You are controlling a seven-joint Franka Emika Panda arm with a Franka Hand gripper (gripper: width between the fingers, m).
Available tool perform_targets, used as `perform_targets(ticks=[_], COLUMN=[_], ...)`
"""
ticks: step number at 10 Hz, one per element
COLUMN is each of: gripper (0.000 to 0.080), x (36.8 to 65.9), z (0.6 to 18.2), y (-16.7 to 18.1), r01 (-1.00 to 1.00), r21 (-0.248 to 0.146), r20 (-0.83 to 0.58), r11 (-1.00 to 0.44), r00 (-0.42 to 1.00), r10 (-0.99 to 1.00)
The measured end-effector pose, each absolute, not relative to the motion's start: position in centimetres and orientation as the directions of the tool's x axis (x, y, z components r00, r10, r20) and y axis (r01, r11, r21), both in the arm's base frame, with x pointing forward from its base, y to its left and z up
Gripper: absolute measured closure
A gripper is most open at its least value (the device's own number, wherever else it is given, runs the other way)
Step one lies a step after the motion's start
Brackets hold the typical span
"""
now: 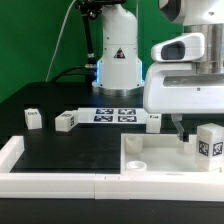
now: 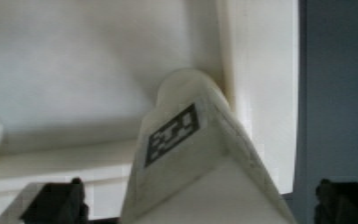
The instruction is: Assemble one leg
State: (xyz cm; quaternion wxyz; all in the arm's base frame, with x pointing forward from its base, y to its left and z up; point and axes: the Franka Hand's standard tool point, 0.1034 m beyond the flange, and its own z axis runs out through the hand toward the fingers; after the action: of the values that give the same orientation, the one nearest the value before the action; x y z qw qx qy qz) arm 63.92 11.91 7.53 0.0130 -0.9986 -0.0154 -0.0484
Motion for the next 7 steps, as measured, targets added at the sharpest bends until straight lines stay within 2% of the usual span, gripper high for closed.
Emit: perform_targets(ticks=[4, 5, 6, 7], gripper=[0.0151, 0.0270, 0.0270, 0.0405], x=[63.90, 63.89, 63.89, 63.89], z=[7.44, 7.44, 7.44, 7.44], y=[11.35, 11.37, 11.37, 11.39], r01=[0.385, 0.382, 0.378, 0.353], r21=[0.018, 0.016, 0.016, 0.012], r20=[0.094, 0.094, 0.094, 0.095], r11=[-0.923, -0.924, -0.926, -0.936], r00=[0.918, 0.919, 0.921, 0.931], r10=[0.385, 0.382, 0.377, 0.352])
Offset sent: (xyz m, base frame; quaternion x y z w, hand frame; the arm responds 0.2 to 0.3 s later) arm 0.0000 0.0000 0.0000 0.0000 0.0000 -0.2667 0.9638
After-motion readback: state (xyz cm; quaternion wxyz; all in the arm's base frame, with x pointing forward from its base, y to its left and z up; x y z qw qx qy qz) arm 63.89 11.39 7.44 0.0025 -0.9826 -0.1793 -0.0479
